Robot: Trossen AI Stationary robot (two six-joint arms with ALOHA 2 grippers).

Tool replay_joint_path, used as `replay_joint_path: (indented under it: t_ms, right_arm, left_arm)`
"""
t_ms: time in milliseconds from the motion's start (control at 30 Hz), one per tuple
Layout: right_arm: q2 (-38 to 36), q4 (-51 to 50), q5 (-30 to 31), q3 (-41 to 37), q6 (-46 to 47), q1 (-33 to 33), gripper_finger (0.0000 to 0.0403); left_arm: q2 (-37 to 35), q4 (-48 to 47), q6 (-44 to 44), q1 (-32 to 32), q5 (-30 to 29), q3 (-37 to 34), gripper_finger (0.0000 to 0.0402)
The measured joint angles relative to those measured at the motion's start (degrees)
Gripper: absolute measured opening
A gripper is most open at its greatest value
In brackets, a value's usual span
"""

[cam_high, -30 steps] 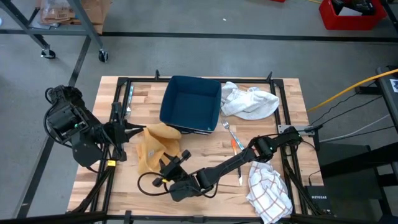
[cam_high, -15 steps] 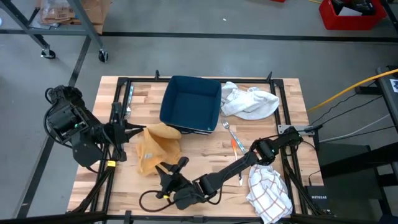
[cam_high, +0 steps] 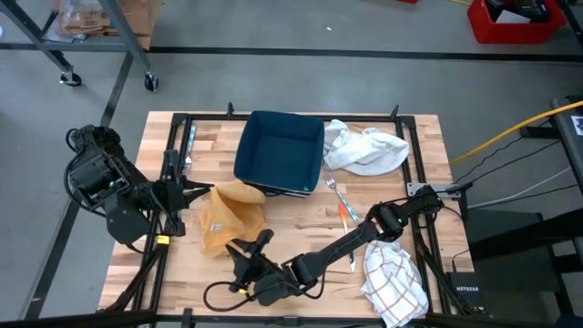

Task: Fold towel
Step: Fold the yellow towel

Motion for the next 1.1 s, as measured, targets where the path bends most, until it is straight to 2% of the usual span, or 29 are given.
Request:
replay_joint_path:
  t_ms: [433, 1100]
  right_arm:
    - [0.0, 3.73, -0.45, 0.0, -14.41, -0.07, 0.0101]
    - [0.02, 3.63, -2.41, 0.0, -16.21, 1.07, 0.0101]
  left_arm:
    - [0.0, 3.14, 1.96, 0.0, 0.0, 0.0, 0.0001]
    - [0.0, 3.0, 0.98, -0.02, 0.09, 0.0, 0.0001]
